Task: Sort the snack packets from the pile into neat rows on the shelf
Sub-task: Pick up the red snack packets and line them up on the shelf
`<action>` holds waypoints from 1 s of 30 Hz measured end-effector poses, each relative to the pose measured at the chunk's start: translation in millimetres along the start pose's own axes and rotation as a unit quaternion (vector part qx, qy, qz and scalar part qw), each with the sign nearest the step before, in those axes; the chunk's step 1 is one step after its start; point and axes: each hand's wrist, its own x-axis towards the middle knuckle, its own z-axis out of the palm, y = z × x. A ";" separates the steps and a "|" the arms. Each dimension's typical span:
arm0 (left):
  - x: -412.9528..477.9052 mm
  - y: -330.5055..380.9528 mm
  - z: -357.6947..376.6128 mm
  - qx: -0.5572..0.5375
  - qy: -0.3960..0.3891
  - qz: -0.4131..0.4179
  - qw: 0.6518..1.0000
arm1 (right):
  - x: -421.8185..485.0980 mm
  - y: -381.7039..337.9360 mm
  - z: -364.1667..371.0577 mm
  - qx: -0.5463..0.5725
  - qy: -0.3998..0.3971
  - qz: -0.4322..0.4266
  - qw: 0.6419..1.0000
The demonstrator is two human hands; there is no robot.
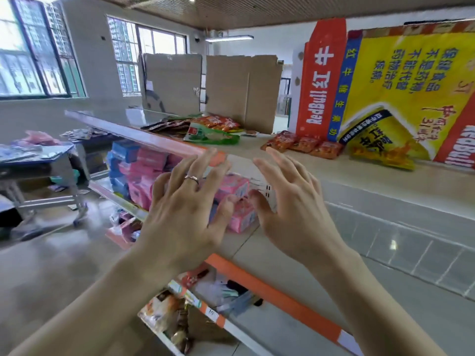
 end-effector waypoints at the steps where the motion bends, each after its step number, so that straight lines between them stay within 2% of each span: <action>1: -1.5 -12.5 -4.2 0.007 0.001 -0.005 1.000 | 5.6 -10.0 7.8 0.007 -0.005 -0.004 1.000; 7: -6.4 -66.1 -16.1 0.017 -0.003 -0.025 1.000 | 32.5 -52.2 39.3 0.046 -0.018 -0.016 0.999; 16: 11.4 -121.8 -5.6 0.045 0.002 -0.049 0.998 | 75.1 -69.4 82.3 0.040 -0.038 -0.043 0.998; 30: 122.8 -219.6 33.7 0.061 -0.009 -0.013 0.998 | 205.9 -66.8 162.4 0.037 -0.040 -0.032 0.998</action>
